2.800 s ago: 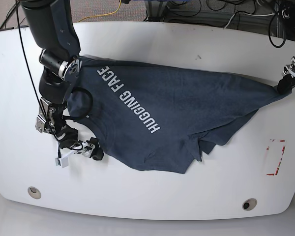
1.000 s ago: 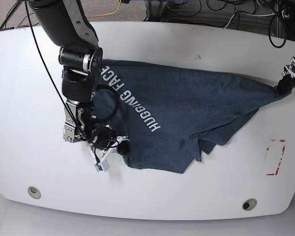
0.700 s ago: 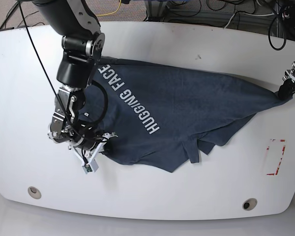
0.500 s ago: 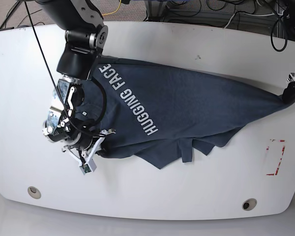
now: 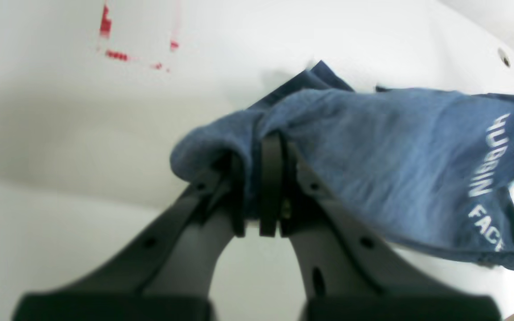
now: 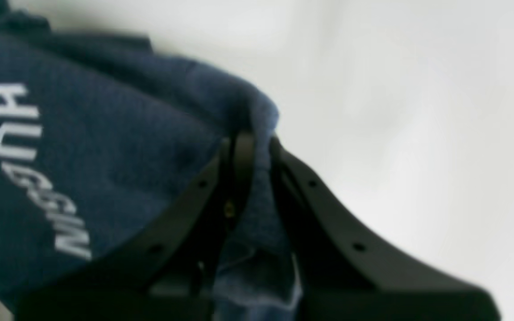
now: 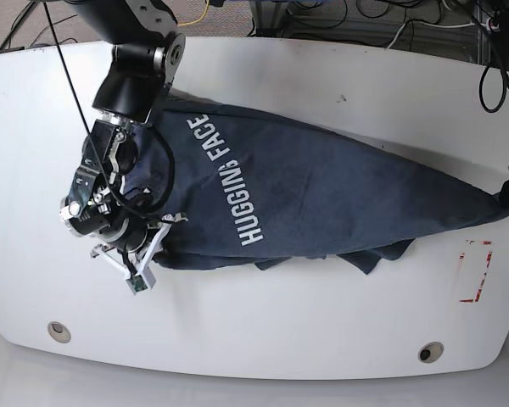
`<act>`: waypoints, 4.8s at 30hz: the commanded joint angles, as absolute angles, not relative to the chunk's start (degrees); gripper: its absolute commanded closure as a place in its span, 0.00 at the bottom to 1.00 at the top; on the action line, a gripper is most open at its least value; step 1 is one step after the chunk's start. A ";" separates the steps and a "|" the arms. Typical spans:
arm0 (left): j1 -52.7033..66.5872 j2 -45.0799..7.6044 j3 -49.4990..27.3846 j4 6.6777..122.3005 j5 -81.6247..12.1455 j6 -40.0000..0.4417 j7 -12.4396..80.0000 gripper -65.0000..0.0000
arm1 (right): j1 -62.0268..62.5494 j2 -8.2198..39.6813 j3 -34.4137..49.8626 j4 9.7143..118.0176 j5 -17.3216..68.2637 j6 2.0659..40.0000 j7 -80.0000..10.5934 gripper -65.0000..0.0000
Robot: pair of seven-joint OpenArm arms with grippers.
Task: Layout the t-shirt on the table in an organized manner, then fold the t-shirt properly
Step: 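Grasp the shirt edge with the right gripper near the print, then lift the shirt with both grippers and swing it to flip over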
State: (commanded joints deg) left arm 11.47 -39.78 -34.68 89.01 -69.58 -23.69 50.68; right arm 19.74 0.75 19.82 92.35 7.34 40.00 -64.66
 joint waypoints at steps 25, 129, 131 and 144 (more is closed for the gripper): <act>12.79 -39.96 -34.68 88.57 -69.41 -23.69 50.68 0.99 | 9.19 0.40 20.18 92.00 7.25 40.00 -63.52 0.21; -5.76 -41.36 -26.86 97.80 -69.49 -23.69 50.68 0.99 | 27.21 -1.98 19.82 104.04 11.74 40.00 -75.47 1.00; -10.24 -43.21 -25.01 97.19 -69.49 -23.69 50.68 0.99 | 30.46 -1.71 19.74 102.55 11.74 40.00 -75.47 1.00; -36.62 -48.66 -19.65 89.89 -69.76 -23.69 50.68 0.99 | 58.59 5.05 19.56 83.47 11.74 40.00 -75.47 1.00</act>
